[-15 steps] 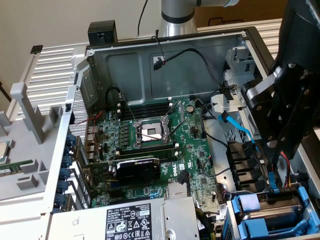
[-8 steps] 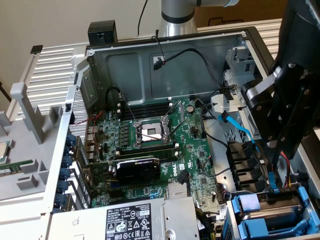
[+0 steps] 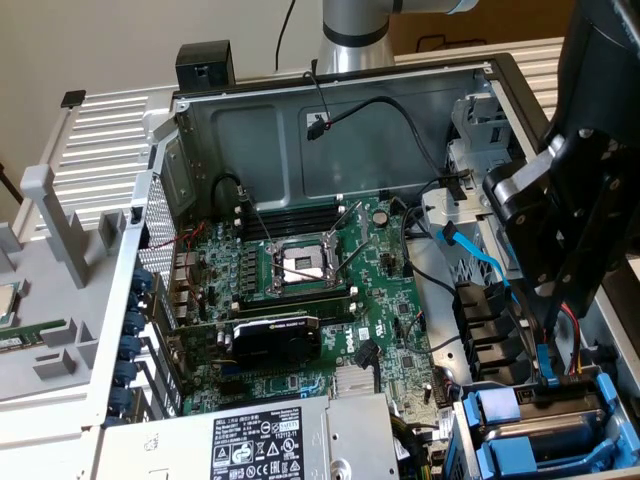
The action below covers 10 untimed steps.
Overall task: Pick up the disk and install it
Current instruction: 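Insert the second disk wire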
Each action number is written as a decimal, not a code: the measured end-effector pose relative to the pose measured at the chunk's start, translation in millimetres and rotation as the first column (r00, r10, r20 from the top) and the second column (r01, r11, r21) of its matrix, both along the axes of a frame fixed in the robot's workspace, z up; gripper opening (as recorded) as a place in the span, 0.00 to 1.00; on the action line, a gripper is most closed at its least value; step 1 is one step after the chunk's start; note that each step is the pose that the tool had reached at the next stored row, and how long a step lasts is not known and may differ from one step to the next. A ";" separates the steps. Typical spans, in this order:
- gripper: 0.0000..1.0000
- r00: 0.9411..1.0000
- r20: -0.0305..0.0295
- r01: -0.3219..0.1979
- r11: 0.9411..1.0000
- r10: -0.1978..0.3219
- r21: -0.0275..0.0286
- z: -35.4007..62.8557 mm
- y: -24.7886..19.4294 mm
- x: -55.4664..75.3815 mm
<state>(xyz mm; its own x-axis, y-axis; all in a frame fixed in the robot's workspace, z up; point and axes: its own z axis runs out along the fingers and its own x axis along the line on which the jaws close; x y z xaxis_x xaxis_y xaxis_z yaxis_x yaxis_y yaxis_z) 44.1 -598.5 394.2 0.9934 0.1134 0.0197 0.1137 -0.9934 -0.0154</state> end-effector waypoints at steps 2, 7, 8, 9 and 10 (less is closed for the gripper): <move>0.31 1.000 0.000 0.000 1.000 0.000 0.000 0.0 0.0 0.0; 0.31 1.000 0.000 0.000 1.000 0.000 0.000 0.0 0.0 0.0; 0.31 1.000 0.000 0.000 1.000 0.000 0.000 0.0 0.0 0.0; 0.31 1.000 0.000 0.000 1.000 0.000 0.000 0.0 0.0 0.0; 0.31 1.000 0.000 0.000 1.000 0.000 0.000 0.0 0.0 0.0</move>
